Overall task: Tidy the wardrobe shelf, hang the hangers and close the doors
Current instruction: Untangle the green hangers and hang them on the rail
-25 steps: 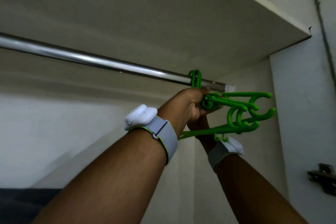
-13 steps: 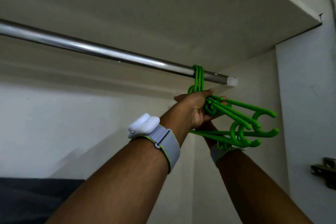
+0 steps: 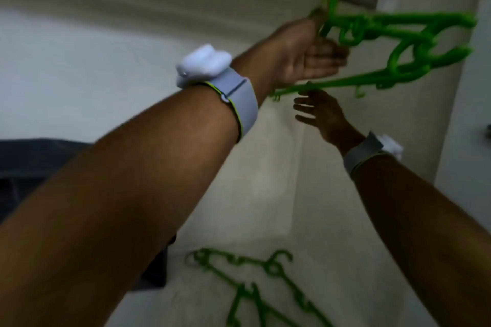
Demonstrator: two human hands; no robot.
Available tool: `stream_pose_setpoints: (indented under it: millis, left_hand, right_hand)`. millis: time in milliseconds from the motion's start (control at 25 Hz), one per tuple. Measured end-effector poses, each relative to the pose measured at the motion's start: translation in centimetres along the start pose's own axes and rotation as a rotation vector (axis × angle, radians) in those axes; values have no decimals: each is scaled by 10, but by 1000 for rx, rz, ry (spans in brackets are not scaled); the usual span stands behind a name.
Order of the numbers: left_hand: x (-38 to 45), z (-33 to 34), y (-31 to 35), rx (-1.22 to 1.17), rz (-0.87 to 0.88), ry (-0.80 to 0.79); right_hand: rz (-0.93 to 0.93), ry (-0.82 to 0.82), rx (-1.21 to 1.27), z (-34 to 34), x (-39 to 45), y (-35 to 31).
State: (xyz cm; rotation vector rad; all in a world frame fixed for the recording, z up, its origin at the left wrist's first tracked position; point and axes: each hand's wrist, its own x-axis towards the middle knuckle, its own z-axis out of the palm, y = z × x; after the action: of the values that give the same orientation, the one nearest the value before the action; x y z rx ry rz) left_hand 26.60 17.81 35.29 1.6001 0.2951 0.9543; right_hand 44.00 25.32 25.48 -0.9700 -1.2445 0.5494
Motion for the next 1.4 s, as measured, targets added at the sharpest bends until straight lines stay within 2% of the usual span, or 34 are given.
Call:
stream_pose_setpoints:
  millis: [160, 240, 320, 480, 560, 640, 680, 760, 920, 1080, 1240, 1400]
  left_hand:
    - [-51, -62, -45, 72, 253, 423]
    - [-90, -91, -92, 223, 199, 558]
    - [-131, -105, -153, 310, 2, 579]
    - [-205, -105, -269, 381, -392, 405]
    - [-239, -114, -307, 474, -509, 257]
    - [-271, -124, -327, 674, -610, 102]
    - [-285, -127, -334, 812, -640, 38]
    - [-299, -127, -339, 969, -634, -26]
    - [-304, -131, -326, 870, -698, -87]
    - [-312, -141, -319, 973, -755, -331]
    - [-304, -142, -318, 856, -676, -336]
    - [-306, -153, -321, 798, -606, -329]
  right_hand:
    - [173, -12, -151, 2, -44, 49]
    - [233, -64, -200, 9, -75, 87]
    - [289, -163, -224, 25, -107, 111]
    - [415, -321, -343, 53, -159, 151]
    - [325, -562, -644, 60, -186, 177]
    - [162, -809, -1015, 68, -210, 198]
    - [117, -868, -1147, 73, -220, 206]
    - [106, -848, -1279, 82, -233, 223]
    - [7, -703, -1442, 89, -246, 247]
    - [-58, -728, -1590, 72, -252, 250]
    - [-100, -710, -1641, 63, -256, 240]
    - [-142, -527, -1600, 52, -250, 217]
